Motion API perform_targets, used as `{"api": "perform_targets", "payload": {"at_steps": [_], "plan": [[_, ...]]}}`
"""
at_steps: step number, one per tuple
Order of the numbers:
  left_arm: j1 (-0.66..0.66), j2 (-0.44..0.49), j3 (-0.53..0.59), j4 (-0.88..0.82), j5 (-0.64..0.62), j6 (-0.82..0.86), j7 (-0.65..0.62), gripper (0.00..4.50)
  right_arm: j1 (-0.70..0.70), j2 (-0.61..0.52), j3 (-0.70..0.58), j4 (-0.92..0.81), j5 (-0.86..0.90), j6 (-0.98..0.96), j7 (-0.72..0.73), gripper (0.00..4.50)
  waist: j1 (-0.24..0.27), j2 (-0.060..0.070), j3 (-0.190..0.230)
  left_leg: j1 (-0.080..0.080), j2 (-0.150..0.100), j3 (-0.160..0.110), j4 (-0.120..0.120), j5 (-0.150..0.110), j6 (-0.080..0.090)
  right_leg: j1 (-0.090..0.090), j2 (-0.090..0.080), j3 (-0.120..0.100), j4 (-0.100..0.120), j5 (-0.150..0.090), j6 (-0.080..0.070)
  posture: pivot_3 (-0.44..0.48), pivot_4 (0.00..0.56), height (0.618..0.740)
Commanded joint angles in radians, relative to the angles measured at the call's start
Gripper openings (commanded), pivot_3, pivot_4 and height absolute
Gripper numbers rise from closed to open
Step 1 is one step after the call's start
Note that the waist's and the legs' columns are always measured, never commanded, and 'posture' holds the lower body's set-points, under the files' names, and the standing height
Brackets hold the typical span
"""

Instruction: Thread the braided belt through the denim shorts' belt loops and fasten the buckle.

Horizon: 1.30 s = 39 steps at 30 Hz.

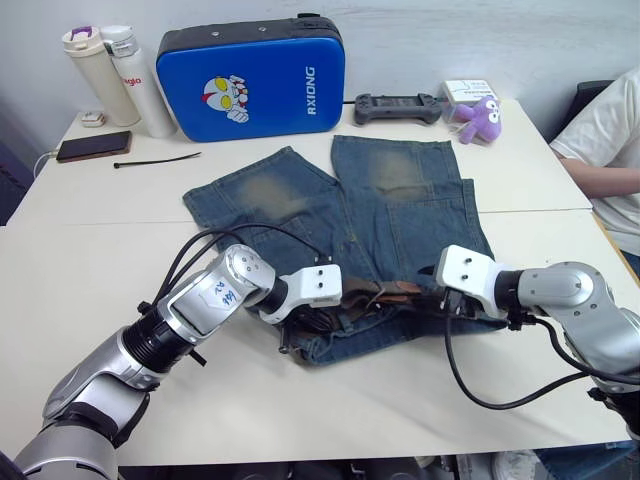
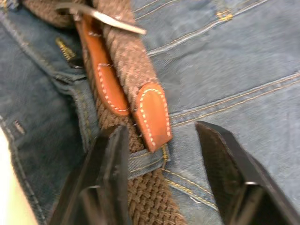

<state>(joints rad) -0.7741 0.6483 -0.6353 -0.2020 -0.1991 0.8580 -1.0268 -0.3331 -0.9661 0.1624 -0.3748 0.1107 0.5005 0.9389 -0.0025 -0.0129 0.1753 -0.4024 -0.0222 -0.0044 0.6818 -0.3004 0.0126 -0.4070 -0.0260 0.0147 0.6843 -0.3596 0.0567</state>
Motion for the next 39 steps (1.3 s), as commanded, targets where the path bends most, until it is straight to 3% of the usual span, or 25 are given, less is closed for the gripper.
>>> {"api": "perform_targets", "payload": {"at_steps": [1,14,17,20,21,26,33,36,39], "plan": [[0.022,0.015,0.003,0.018,0.054,0.014,0.031,0.0,-0.02,0.01,0.01,0.019,-0.036,-0.032,-0.006,2.45,0.0,0.0,0.0,0.0,0.0,0.0,0.0,0.0,0.0,0.0,0.0,0.0,0.0,0.0,0.0,0.0,0.15,0.74],[0.035,0.017,0.017,-0.002,0.056,0.025,0.047,0.0,-0.118,0.075,0.119,0.143,-0.15,-0.135,0.033,2.45,-0.001,0.0,0.0,0.0,0.0,0.0,0.0,0.0,-0.001,0.0,0.0,0.0,0.0,0.0,0.0,0.0,0.15,0.74],[0.035,0.021,0.022,0.002,0.057,0.024,0.049,0.0,-0.122,0.084,0.118,0.145,-0.158,-0.141,0.04,1.59,-0.001,0.0,0.0,0.0,0.0,0.0,0.0,0.0,-0.001,0.0,0.0,0.0,0.001,0.0,0.0,0.0,0.15,0.74],[0.035,0.025,0.025,0.006,0.06,0.023,0.048,0.0,-0.121,0.083,0.103,0.142,-0.168,-0.163,0.034,0.17,-0.001,0.0,0.0,0.0,0.0,0.0,0.0,0.001,-0.001,0.0,0.0,0.0,0.0,0.0,0.0,0.0,0.15,0.74],[0.036,0.026,0.025,0.006,0.06,0.023,0.047,0.0,-0.121,0.077,0.096,0.139,-0.172,-0.175,0.033,0.08,-0.001,0.0,0.0,0.0,0.0,0.0,0.0,0.001,-0.001,0.0,0.0,0.0,0.0,0.0,0.0,0.0,0.15,0.74],[0.046,0.035,0.015,0.0,0.057,0.024,0.034,0.0,-0.071,-0.014,-0.021,0.072,-0.161,-0.207,0.041,0.08,0.002,0.0,0.0,0.0,0.0,0.0,0.0,0.001,-0.002,0.0,0.0,0.0,0.0,0.0,0.0,0.0,0.15,0.74],[0.055,0.053,-0.032,0.022,0.095,-0.023,0.01,0.0,0.19,-0.157,-0.285,0.031,-0.169,-0.299,0.032,0.08,0.001,0.0,0.0,0.001,0.0,0.0,0.0,0.0,0.0,0.001,0.0,0.0,0.0,0.0,0.0,0.0,0.15,0.74],[0.053,0.046,-0.036,0.021,0.094,-0.032,-0.01,0.0,0.309,-0.17,-0.355,0.011,-0.18,-0.332,0.033,0.08,0.0,0.0,0.0,0.003,0.0,0.0,-0.001,-0.001,0.001,0.004,0.0,0.0,-0.002,0.0,0.0,0.0,0.15,0.74],[0.053,0.053,-0.042,0.022,0.102,-0.043,-0.028,0.0,0.374,-0.155,-0.379,-0.007,-0.195,-0.346,0.01,0.08,0.0,0.0,0.0,0.016,0.0,0.0,-0.006,-0.002,0.003,0.018,0.0,0.0,-0.007,0.0,0.0,0.0,0.15,0.74]]}}
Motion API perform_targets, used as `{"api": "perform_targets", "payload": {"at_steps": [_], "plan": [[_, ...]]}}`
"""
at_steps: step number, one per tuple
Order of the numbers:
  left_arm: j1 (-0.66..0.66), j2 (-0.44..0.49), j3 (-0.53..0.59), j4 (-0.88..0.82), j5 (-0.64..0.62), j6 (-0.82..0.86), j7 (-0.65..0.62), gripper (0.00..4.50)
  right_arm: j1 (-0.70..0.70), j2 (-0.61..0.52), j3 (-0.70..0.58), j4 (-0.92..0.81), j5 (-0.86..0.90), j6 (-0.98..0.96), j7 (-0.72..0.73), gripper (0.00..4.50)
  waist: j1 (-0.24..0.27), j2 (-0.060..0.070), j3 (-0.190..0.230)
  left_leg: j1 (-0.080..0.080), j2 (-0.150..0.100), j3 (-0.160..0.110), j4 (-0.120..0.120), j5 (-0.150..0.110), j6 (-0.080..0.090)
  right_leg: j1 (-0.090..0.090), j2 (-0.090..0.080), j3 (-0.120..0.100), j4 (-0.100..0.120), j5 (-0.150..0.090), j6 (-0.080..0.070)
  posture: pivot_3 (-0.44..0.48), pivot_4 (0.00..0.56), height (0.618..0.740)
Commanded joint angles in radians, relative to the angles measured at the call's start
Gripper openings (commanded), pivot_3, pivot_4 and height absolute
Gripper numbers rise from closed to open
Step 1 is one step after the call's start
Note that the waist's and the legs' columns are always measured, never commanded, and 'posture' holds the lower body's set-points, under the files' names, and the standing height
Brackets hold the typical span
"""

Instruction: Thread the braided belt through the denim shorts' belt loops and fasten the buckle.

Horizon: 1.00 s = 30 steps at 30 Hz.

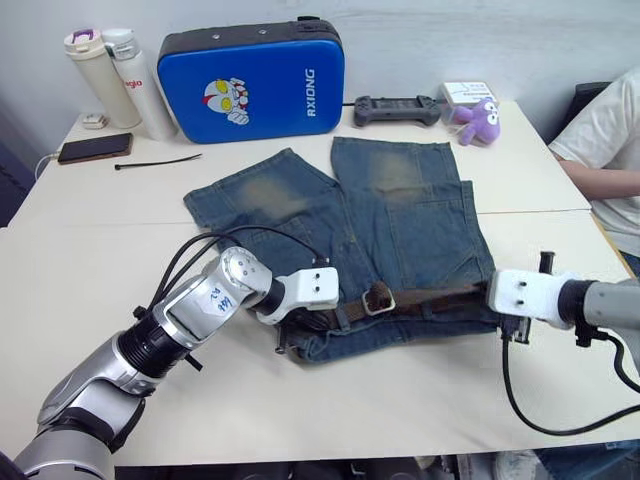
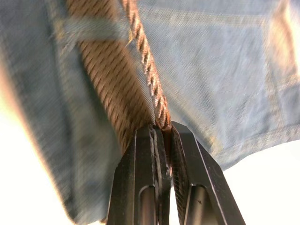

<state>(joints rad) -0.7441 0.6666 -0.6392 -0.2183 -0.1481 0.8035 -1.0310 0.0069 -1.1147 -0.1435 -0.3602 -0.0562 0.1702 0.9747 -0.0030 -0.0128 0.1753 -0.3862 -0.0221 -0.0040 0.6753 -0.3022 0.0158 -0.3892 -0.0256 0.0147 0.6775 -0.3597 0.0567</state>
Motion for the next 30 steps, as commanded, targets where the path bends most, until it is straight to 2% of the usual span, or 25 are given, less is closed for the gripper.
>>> {"api": "perform_targets", "payload": {"at_steps": [1,5,12,18,27,29,30], "plan": [[0.025,0.037,-0.038,0.039,0.053,0.008,-0.028,0.0,0.054,-0.005,-0.078,-0.024,-0.037,-0.021,-0.032,0.08,0.0,0.0,0.0,0.001,0.0,0.0,-0.001,0.0,0.0,0.001,0.0,0.0,-0.001,0.0,0.0,0.0,0.15,0.74],[0.031,0.06,-0.032,0.049,0.067,-0.011,-0.053,0.0,0.078,-0.001,-0.093,0.021,-0.1,-0.083,-0.11,0.08,0.001,0.0,0.0,0.001,0.0,0.0,-0.002,0.001,-0.002,0.0,0.0,0.0,-0.002,0.0,0.0,0.0,0.15,0.74],[0.051,0.117,-0.018,0.04,0.074,-0.03,-0.094,0.0,-0.013,0.022,-0.015,0.21,-0.251,-0.267,-0.325,0.08,-0.005,0.0,0.0,0.002,0.0,0.001,-0.006,0.002,-0.003,0.0,0.0,0.001,-0.002,0.0,0.0,0.0,0.15,0.74],[0.062,0.136,-0.001,0.036,0.08,-0.031,-0.094,0.0,-0.011,0.025,0.035,0.26,-0.222,-0.346,-0.298,0.08,-0.007,0.0,0.0,0.003,0.0,0.003,-0.008,0.004,-0.005,-0.001,0.001,0.003,-0.001,0.0,0.0,0.0,0.15,0.74],[0.074,0.128,0.051,0.045,0.049,-0.03,-0.104,0.0,0.051,0.037,-0.033,0.239,-0.06,-0.341,-0.213,0.08,-0.009,0.0,0.0,0.004,0.0,0.004,-0.009,0.002,-0.003,-0.001,0.001,0.004,-0.001,0.0,0.0,0.0,0.15,0.74],[0.074,0.115,0.077,0.047,0.031,-0.028,-0.108,0.0,0.053,0.029,-0.049,0.241,-0.036,-0.356,-0.197,0.9,-0.01,0.0,0.0,0.004,0.0,0.004,-0.009,0.002,-0.003,-0.001,0.001,0.004,-0.001,0.0,0.0,0.0,0.15,0.74],[0.071,0.108,0.091,0.05,0.024,-0.034,-0.111,0.0,0.052,0.023,-0.059,0.244,-0.023,-0.357,-0.183,1.17,-0.01,0.0,0.0,0.004,0.0,0.004,-0.009,0.002,-0.003,-0.001,0.001,0.004,-0.001,0.0,0.0,0.0,0.15,0.74]]}}
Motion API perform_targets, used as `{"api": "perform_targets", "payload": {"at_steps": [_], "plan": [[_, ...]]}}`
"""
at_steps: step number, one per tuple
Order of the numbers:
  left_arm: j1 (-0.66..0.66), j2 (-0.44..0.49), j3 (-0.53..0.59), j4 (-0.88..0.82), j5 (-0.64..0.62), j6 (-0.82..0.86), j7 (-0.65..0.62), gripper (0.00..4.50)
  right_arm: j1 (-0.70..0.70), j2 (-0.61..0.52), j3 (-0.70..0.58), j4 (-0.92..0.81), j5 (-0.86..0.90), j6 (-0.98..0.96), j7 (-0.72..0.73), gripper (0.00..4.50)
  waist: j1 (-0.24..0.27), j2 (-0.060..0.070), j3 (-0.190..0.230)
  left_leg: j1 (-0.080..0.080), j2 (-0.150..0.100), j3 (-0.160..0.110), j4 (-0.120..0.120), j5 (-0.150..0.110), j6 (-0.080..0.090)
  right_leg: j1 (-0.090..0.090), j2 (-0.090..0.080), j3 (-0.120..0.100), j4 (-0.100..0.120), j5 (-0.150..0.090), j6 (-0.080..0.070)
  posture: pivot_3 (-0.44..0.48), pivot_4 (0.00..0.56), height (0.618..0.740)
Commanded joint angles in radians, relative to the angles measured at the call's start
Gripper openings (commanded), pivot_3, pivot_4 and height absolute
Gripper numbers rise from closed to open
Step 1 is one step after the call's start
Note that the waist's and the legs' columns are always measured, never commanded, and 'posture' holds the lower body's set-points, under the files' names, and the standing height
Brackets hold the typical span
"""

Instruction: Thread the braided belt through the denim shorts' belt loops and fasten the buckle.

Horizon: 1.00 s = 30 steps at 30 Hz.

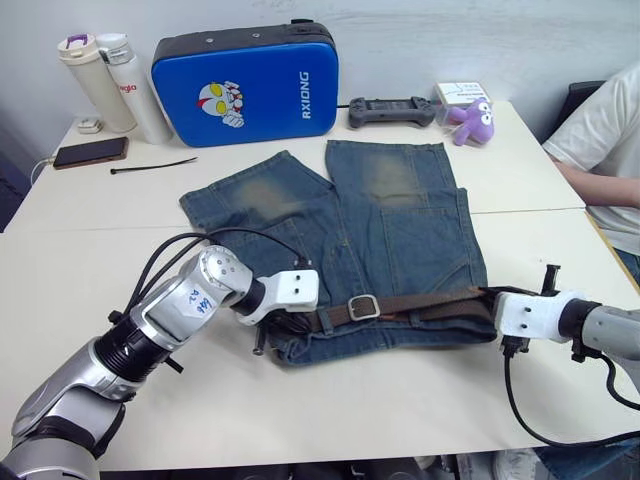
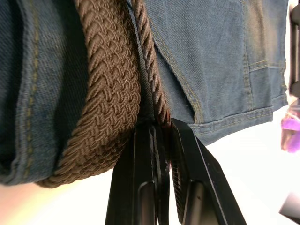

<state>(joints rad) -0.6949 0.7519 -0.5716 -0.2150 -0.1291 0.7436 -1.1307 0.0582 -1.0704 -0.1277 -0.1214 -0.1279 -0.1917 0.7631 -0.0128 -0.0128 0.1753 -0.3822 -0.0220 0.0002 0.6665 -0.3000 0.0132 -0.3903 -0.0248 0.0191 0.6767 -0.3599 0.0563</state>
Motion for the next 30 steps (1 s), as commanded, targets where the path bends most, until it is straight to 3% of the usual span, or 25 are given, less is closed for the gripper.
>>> {"api": "perform_targets", "payload": {"at_steps": [1,7,13,15,16,18,21,23,25,30], "plan": [[0.02,0.017,0.038,0.051,0.0,0.006,-0.014,0.0,-0.002,-0.027,-0.085,0.008,0.061,0.008,0.044,1.62,0.0,0.0,0.0,0.0,0.0,0.0,0.0,0.0,0.0,0.0,0.0,0.0,0.0,0.0,0.0,0.0,0.15,0.74],[-0.016,-0.002,0.143,0.045,-0.085,0.035,-0.048,0.0,-0.051,-0.045,-0.118,0.041,0.18,0.089,0.163,4.4,-0.001,-0.001,0.0,0.0,0.0,0.0,0.0,0.0,0.0,0.0,0.0,0.0,0.0,0.0,0.0,0.0,0.15,0.74],[0.004,0.077,0.335,-0.054,-0.27,0.154,-0.121,0.0,-0.137,-0.054,-0.149,0.033,0.411,0.374,0.32,4.46,-0.002,-0.001,0.001,-0.002,0.0,0.0,0.0,0.0,0.0,-0.002,0.0,0.0,-0.001,0.0,0.0,0.0,0.15,0.74],[0.005,0.07,0.447,-0.044,-0.352,0.256,-0.083,0.0,-0.187,-0.046,-0.155,0.008,0.512,0.505,0.356,4.46,0.001,-0.001,0.001,-0.002,0.0,0.0,0.0,0.0,0.0,-0.002,-0.001,0.0,-0.001,0.0,0.0,0.0,0.15,0.74],[0.007,0.068,0.483,-0.042,-0.381,0.291,-0.068,0.67,-0.203,-0.043,-0.158,0.001,0.541,0.544,0.367,4.5,0.001,-0.001,0.001,-0.002,0.0,0.0,0.0,0.0,0.0,-0.001,-0.001,0.0,-0.001,0.0,0.0,0.0,0.15,0.74],[0.035,0.093,0.544,-0.062,-0.431,0.324,-0.069,1.38,-0.221,-0.044,-0.163,-0.001,0.587,0.609,0.39,4.5,0.004,-0.001,0.001,-0.002,0.0,-0.001,0.0,0.0,0.001,-0.002,-0.001,-0.001,-0.001,0.0,0.0,0.0,0.15,0.74],[0.154,0.128,0.737,-0.104,-0.524,0.396,-0.039,2.67,-0.23,-0.042,-0.188,0.017,0.665,0.701,0.433,4.5,0.005,-0.001,0.001,-0.003,0.0,-0.002,-0.001,-0.001,0.001,-0.002,-0.001,-0.001,-0.003,0.0,0.0,0.0,0.15,0.74],[0.238,0.092,0.914,-0.139,-0.599,0.454,0.029,3.55,-0.251,-0.022,-0.226,0.052,0.732,0.772,0.437,4.5,0.005,0.0,0.001,-0.004,0.001,-0.002,-0.002,-0.001,0.001,-0.003,-0.001,-0.001,-0.004,0.0,0.0,0.0,0.15,0.74],[0.321,0.054,1.018,-0.177,-0.626,0.454,0.095,4.44,-0.258,-0.003,-0.245,0.077,0.753,0.794,0.426,4.5,0.009,0.0,0.001,-0.004,0.001,-0.002,-0.001,-0.001,0.002,-0.003,-0.002,-0.002,-0.004,0.0,0.0,0.0,0.15,0.74],[0.536,-0.086,1.122,-0.297,-0.587,0.328,0.272,4.44,-0.217,0.069,-0.249,0.054,0.746,0.785,0.373,4.5,0.016,-0.001,0.001,-0.003,0.0,-0.003,-0.001,-0.001,0.002,-0.001,-0.003,-0.003,-0.006,0.0,0.0,0.0,0.15,0.74]]}}
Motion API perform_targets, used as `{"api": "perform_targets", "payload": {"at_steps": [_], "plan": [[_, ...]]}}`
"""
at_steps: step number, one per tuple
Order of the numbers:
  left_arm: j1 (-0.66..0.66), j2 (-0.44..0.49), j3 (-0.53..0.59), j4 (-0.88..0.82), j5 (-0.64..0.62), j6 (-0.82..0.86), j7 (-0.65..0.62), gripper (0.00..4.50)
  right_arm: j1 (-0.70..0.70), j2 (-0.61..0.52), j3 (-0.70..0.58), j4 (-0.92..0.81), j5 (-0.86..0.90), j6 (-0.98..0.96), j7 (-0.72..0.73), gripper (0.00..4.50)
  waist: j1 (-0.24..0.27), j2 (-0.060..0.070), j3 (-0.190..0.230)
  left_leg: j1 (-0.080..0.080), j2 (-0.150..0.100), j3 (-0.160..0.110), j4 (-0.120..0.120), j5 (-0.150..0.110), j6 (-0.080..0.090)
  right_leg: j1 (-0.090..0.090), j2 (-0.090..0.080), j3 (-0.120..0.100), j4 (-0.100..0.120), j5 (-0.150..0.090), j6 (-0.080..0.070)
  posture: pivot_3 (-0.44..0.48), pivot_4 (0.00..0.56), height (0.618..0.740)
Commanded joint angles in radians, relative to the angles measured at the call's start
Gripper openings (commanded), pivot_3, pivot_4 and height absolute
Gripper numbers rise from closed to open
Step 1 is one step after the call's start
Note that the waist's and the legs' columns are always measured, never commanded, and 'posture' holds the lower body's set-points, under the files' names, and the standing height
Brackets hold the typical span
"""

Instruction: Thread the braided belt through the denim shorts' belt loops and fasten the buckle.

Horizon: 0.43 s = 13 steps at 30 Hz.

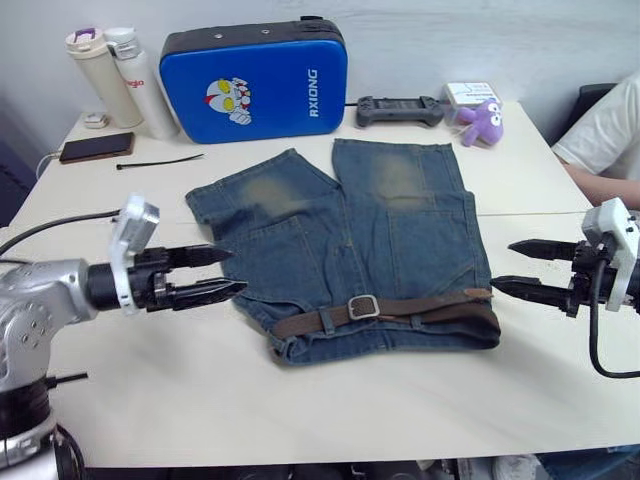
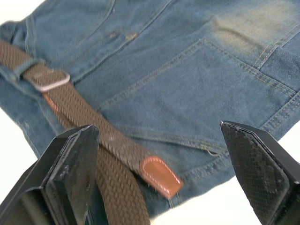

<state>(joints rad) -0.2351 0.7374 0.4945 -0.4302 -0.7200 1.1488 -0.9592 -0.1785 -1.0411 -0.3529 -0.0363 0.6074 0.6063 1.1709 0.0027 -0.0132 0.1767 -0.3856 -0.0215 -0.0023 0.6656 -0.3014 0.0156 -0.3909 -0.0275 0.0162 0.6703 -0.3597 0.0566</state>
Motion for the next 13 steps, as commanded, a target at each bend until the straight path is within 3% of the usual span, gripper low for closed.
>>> {"api": "perform_targets", "payload": {"at_steps": [1,5,7,13], "plan": [[0.116,-0.104,0.056,-0.103,0.023,-0.116,0.133,4.44,0.029,0.058,-0.021,-0.041,0.001,-0.024,-0.05,4.5,0.0,0.0,0.0,0.0,0.0,0.0,0.0,0.0,0.0,0.0,0.0,0.0,-0.001,0.0,0.0,0.0,0.15,0.74],[0.264,-0.207,-0.022,-0.171,0.124,-0.283,0.242,4.44,0.06,0.117,-0.007,-0.081,-0.037,-0.062,-0.11,4.5,-0.002,0.0,-0.001,-0.001,0.0,0.0,0.0,0.0,0.0,-0.001,0.0,-0.001,-0.001,0.0,0.0,0.0,0.15,0.74],[0.311,-0.255,-0.004,-0.163,0.03,-0.26,0.228,4.44,0.072,0.136,-0.001,-0.101,-0.042,-0.064,-0.128,4.5,-0.003,0.0,-0.001,0.0,0.0,0.0,-0.001,0.0,0.0,0.0,0.0,0.0,-0.001,0.0,0.0,0.0,0.15,0.74],[0.37,-0.257,-0.083,-0.126,0.111,-0.381,0.266,4.44,0.093,0.17,0.007,-0.109,-0.063,-0.101,-0.161,4.5,-0.004,0.0,-0.001,0.0,0.0,0.0,-0.001,0.0,-0.001,0.0,0.001,-0.001,0.0,0.0,0.0,0.0,0.15,0.74]]}}
